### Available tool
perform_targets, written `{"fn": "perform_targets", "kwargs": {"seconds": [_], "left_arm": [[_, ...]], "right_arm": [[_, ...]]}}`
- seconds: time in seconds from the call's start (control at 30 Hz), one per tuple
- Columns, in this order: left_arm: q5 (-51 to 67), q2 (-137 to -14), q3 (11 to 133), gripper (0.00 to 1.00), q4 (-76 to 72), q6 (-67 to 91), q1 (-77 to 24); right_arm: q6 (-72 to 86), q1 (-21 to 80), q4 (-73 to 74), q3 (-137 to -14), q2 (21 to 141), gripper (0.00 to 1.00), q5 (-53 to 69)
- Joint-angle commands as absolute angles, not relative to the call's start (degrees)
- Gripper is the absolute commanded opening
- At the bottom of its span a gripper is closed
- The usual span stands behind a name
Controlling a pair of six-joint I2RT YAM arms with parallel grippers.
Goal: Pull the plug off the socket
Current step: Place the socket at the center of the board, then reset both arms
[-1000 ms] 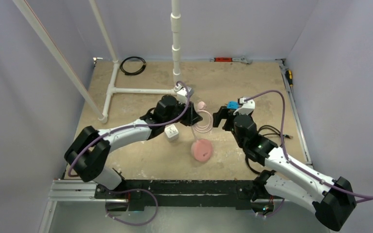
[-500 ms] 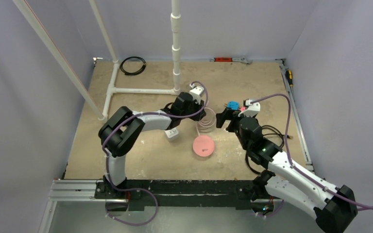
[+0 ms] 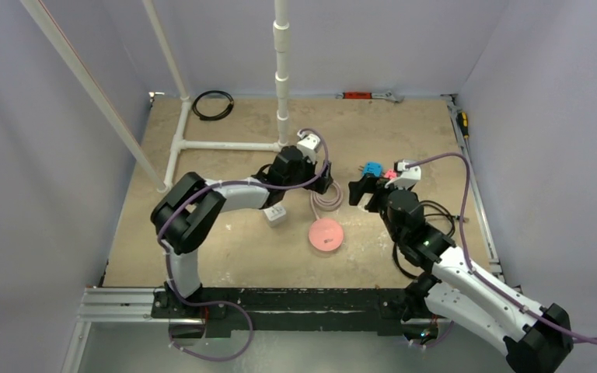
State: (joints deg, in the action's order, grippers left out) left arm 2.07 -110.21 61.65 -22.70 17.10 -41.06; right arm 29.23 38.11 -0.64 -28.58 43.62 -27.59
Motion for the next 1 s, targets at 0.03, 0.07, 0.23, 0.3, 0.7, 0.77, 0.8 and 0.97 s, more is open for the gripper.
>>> {"fn": "perform_targets", "kwargs": {"seconds": [0.03,0.07,0.23,0.3,0.7,0.77,0.8,0.97], "left_arm": [[0.3,-97.9,58.3,0.95,-22.4,18.2,-38.6],[-1.1,-95.8,57.1,0.96,-21.1,18.7,-38.1],[-0.4,-82.5,48.0,0.99,-19.0,24.2,-30.0],[1.2,-77.2,46.3,0.99,-15.7,26.3,-25.6],[-12.3,-47.0,54.8,0.99,15.6,15.5,-22.1],[-15.2,-44.3,53.2,0.99,17.0,12.0,-22.1],[-16.8,-42.7,51.5,0.99,16.5,10.6,-22.2],[-20.8,-38.4,46.1,0.99,17.5,8.8,-22.1]], "right_arm": [[25.5,37.1,-0.1,-30.7,41.0,0.99,-26.7],[25.1,37.0,1.2,-31.2,40.8,0.99,-26.7],[24.5,35.7,7.1,-35.8,39.9,0.99,-28.1],[24.3,35.5,9.4,-38.0,38.4,0.99,-28.3],[17.9,35.4,3.9,-34.2,23.9,0.99,-30.8],[16.7,35.5,1.4,-31.8,20.6,0.99,-31.0],[16.2,35.4,0.6,-30.7,19.5,0.99,-31.6],[15.9,35.5,0.3,-28.6,19.6,0.99,-35.6]]}}
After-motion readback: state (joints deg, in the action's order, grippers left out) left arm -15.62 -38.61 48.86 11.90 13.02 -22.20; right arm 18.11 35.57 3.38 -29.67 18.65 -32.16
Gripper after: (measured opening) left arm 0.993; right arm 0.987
